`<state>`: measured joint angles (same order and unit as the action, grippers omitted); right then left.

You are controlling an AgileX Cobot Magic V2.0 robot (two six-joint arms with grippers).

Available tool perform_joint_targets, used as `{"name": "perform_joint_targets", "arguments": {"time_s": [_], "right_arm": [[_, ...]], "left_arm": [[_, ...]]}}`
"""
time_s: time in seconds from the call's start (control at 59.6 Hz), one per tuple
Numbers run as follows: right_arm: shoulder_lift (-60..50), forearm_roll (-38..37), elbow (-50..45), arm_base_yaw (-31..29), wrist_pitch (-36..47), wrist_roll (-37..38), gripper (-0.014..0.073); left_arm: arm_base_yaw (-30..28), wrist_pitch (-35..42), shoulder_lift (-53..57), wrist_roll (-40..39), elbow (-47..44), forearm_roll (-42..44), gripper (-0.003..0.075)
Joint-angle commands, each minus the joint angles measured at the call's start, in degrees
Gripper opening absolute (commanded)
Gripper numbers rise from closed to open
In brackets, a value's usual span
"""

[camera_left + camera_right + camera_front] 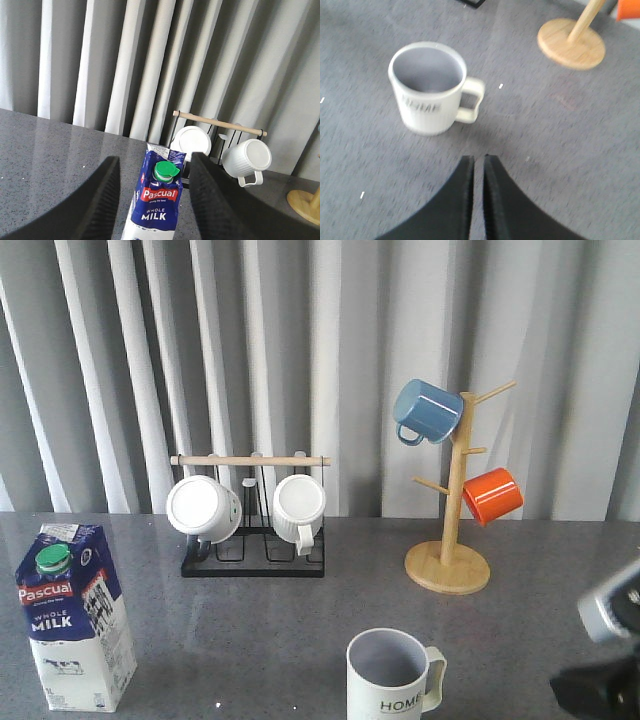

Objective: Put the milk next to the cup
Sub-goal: 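Open the right gripper and withdraw it from the mug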

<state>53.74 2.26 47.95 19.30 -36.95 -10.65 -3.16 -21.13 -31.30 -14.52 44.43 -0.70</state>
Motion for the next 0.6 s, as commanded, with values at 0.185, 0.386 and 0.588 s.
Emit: {"name": "perform_joint_targets", "arguments": {"time_s": [0.185,0.386,0.588], "right_arm": [[-15.1,0.2,-18.3,-0.1,2.8,-1.5,-0.0008],[-19.6,0.2,-22.2,-0.1,2.5,-1.3,-0.0008],[-19.9,0.1,-22.2,-0.1,3.0,-1.3,-0.0008]], "left_arm": [[0.0,0.2,-0.6,0.0,1.8,-0.7,0.033],[0.0,-2.8,-1.6,2.9,4.4,-4.7,0.0426],[0.0,-9.4,-6.6,13.6,12.9,-12.7,0.0551]]}}
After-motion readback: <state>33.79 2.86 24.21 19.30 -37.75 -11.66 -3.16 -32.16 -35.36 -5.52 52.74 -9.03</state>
